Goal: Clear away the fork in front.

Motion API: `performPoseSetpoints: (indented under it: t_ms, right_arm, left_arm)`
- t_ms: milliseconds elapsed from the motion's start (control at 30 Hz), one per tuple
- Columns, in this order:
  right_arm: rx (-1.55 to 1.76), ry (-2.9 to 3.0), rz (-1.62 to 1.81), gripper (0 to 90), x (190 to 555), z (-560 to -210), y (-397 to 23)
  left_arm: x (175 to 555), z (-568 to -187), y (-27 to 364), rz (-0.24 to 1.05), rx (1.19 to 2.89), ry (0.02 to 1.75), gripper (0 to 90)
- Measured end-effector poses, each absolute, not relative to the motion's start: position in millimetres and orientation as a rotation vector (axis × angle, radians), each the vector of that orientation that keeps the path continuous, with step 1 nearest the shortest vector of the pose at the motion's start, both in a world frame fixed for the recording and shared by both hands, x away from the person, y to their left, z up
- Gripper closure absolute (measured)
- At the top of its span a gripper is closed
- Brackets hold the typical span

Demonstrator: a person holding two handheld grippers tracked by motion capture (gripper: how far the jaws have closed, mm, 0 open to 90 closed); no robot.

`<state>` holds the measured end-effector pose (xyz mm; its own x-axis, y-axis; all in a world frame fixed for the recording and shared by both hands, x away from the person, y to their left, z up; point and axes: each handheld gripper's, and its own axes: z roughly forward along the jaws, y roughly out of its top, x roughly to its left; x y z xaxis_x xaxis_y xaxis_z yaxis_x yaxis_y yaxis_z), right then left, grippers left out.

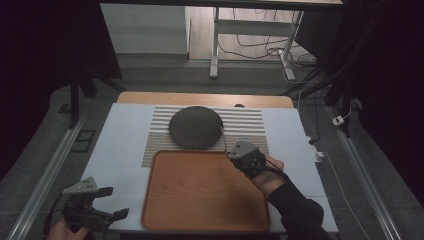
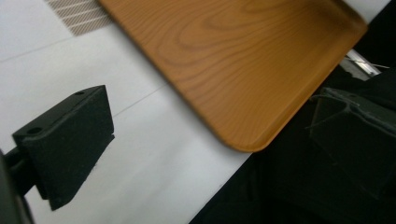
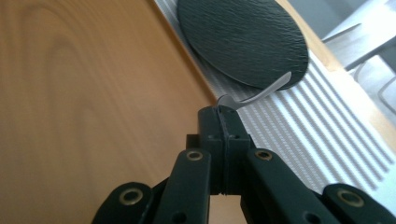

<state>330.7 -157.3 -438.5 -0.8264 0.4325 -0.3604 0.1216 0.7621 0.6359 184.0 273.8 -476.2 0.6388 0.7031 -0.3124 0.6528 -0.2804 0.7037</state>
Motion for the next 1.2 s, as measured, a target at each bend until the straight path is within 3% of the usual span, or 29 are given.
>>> performPoseSetpoints:
  t_ms: [800, 1200]
  right_arm:
    - [0.448, 2.620, 1.274, 89.9, 281, -424, -183]
    - [0.363, 2.734, 1.491, 89.9, 262, -421, -179]
  left_arm:
    - [215, -466, 233, 0.079, 2.006, 0.858, 0.0]
    - [243, -462, 182, 0.063, 2.182, 0.684, 0.0]
